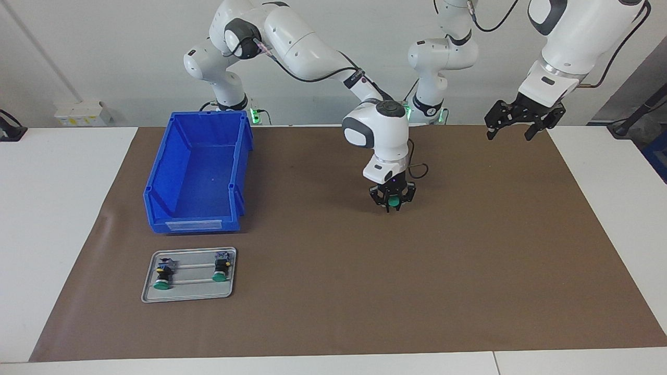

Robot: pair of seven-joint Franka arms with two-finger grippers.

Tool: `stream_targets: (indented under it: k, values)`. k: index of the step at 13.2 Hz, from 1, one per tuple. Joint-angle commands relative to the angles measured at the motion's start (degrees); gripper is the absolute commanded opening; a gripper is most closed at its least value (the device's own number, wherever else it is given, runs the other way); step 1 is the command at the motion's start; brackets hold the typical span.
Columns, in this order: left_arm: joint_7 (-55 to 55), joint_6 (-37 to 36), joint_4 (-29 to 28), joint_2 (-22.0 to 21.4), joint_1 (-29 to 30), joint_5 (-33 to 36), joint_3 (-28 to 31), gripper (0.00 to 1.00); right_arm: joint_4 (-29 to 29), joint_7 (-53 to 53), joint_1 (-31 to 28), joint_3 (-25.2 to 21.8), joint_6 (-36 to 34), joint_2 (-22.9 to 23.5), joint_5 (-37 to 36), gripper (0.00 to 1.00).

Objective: Place and press button with both arms
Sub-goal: 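Carry the green button with the right gripper over the blue bin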

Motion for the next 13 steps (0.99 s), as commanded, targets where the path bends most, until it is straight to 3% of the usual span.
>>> stream_targets:
  k: [1,3,7,10,13]
  values:
    - [-0.57,0.3,-1.9,-1.68,0.52,0.07,-0.29,1.0,-0.51,1.02,-1.19,-2.71,0.73,-2.5,-2.56,0.0]
    - [-0.48,0.21,-1.9,-1.68,0.52,0.07,-0.2,1.0,-1.39,-0.46,-2.85,-5.53,-0.32,-6.44,-6.51,0.0]
    - [-0.48,0.3,-1.9,-1.68,0.52,0.07,-0.29,1.0,-4.28,-13.45,-12.42,-5.45,-5.24,-15.23,-6.7,0.0]
    - [-0.48,0.21,-1.9,-1.68,0.52,0.07,-0.2,1.0,-12.35,-24.69,-19.71,-5.45,-7.27,-23.31,-6.53,0.0]
    - [-0.48,0.21,-1.9,-1.68,0.52,0.07,-0.2,1.0,-24.73,-38.75,-27.97,-5.36,-7.18,-34.46,-5.57,0.0]
